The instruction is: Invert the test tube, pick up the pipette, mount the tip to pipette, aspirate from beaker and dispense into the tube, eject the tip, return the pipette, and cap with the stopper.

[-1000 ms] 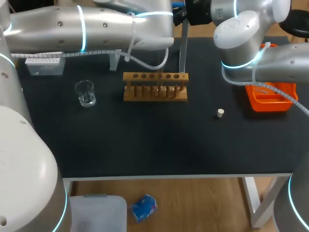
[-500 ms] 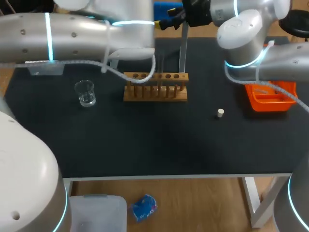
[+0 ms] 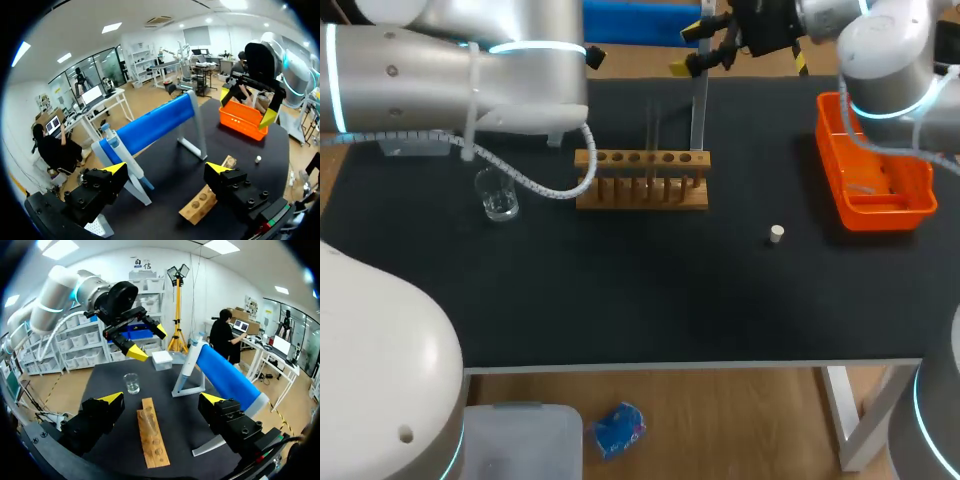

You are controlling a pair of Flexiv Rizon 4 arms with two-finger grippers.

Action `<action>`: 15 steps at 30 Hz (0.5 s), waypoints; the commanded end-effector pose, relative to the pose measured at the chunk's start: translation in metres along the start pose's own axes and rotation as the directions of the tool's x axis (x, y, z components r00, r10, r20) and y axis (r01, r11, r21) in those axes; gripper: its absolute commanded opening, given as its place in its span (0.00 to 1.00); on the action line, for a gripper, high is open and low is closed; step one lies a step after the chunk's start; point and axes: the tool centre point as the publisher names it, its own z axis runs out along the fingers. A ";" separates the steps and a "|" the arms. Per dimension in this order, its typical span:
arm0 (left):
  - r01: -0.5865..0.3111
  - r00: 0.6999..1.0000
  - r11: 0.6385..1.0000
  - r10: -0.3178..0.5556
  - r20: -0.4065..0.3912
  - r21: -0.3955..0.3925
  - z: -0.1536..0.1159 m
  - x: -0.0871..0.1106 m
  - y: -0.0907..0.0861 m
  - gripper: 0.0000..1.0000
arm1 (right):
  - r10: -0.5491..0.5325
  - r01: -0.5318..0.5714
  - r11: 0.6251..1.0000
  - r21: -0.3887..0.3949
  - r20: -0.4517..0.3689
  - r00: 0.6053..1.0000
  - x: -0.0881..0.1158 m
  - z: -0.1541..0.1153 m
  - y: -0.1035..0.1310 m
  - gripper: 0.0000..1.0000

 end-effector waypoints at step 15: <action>-0.111 0.945 0.993 0.120 -0.303 0.048 -0.022 0.012 0.001 1.00 | -0.012 0.011 1.000 -0.007 -0.064 0.998 0.010 -0.022 -0.005 1.00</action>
